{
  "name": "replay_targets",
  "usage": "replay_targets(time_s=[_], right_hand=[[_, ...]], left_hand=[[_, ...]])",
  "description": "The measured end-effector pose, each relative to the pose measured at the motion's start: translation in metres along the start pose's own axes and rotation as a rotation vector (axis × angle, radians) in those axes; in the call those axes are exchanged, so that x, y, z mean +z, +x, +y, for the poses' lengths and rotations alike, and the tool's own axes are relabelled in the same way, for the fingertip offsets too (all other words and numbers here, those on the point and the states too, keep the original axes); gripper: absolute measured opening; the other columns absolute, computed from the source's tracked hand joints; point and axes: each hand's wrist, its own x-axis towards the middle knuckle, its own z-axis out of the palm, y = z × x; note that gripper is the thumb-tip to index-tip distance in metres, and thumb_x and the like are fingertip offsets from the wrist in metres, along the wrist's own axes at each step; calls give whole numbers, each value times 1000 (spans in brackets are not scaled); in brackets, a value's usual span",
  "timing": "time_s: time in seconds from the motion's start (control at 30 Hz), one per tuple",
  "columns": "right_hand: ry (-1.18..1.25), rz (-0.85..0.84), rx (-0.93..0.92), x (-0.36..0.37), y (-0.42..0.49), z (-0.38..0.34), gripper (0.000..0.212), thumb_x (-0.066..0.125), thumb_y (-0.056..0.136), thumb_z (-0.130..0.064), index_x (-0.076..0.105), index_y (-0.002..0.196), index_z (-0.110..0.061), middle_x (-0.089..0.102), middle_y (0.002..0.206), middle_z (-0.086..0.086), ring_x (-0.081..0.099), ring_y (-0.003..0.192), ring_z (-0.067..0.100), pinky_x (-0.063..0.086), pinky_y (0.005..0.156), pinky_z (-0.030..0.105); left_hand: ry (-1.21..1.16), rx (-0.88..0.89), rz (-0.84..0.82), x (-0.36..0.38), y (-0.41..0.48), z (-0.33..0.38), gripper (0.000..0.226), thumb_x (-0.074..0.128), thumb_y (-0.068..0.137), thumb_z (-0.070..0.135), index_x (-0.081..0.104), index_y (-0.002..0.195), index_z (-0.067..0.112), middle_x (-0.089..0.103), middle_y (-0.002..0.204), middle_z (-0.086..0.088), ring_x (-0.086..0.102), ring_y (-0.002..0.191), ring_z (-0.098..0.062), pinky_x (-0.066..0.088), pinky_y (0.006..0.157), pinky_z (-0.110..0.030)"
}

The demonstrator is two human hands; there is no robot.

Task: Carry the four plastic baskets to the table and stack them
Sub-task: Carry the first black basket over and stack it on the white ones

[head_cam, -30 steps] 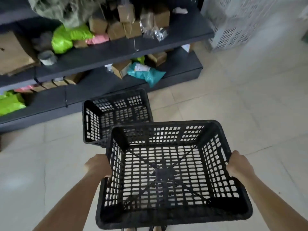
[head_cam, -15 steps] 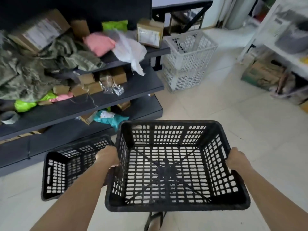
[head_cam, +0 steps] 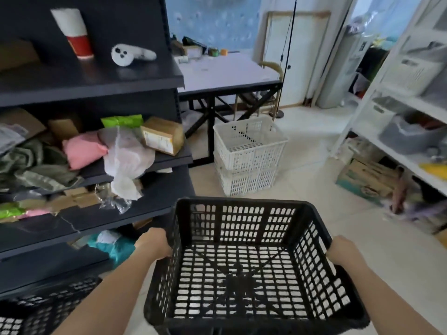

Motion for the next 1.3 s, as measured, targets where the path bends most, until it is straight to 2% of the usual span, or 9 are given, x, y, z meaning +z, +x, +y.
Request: replay_targets(time_s=[0.17,0.37,0.53,0.7,0.87,1.0,1.1,1.2,1.3], right_hand=[[-6,3,-32,-82,118,11,39,54,76,-11,61,110,7,65,116,26,65,106,35,52,82,33],[-88,21,-110,-175,238,-28,36,50,83,-12,61,113,5,65,116,21,64,106,33,51,82,33],[-206,-15,-131,-245,338,-78,40,44,92,-20,58,123,0,60,129,16,57,119,30,47,92,30],[-187,19,-170,-310,429,-136,36,48,90,-14,60,118,4,62,124,20,59,115,31,48,89,29],[-194,5,-278,-366,511,-198,23,50,88,-12,65,100,2,66,104,21,64,102,33,50,82,33],[-143,-16,-365,-398,584,-258,25,49,89,-8,50,65,-1,55,85,16,65,90,37,51,68,35],[-78,-64,-400,-409,639,-299,26,48,89,-6,49,63,-2,56,88,19,58,77,33,51,55,34],[-7,-98,-415,-411,691,-331,25,52,87,-4,45,63,-4,54,90,22,56,81,34,53,60,39],[-25,-99,-411,-409,731,-358,8,51,86,-1,52,81,6,54,89,23,56,81,35,55,71,44]], left_hand=[[-40,12,9,-46,28,101,32,68,80,25,64,105,6,62,98,-9,66,103,-28,54,80,-34],[-194,-15,7,-98,99,191,24,68,81,20,48,70,16,54,73,-1,62,77,-25,51,64,-30],[-235,20,14,-161,192,260,22,68,83,21,51,72,14,53,71,-1,61,73,-23,47,49,-24],[-247,2,33,-224,272,317,15,66,86,21,58,90,10,61,78,-6,65,73,-25,57,66,-31],[-263,-56,57,-280,338,358,20,68,87,28,62,93,11,51,60,0,54,54,-16,42,44,-23],[-225,-77,84,-314,403,382,35,70,85,35,64,110,11,69,87,-6,66,80,-23,50,62,-28],[-264,-141,90,-329,443,398,30,69,85,35,64,105,13,63,82,-2,60,72,-19,47,56,-25],[-299,-160,91,-340,491,405,35,69,85,35,64,110,12,66,90,-3,63,78,-21,56,70,-32],[-318,-175,96,-346,532,411,41,69,86,33,61,118,10,69,103,-10,67,89,-29,58,77,-37]])
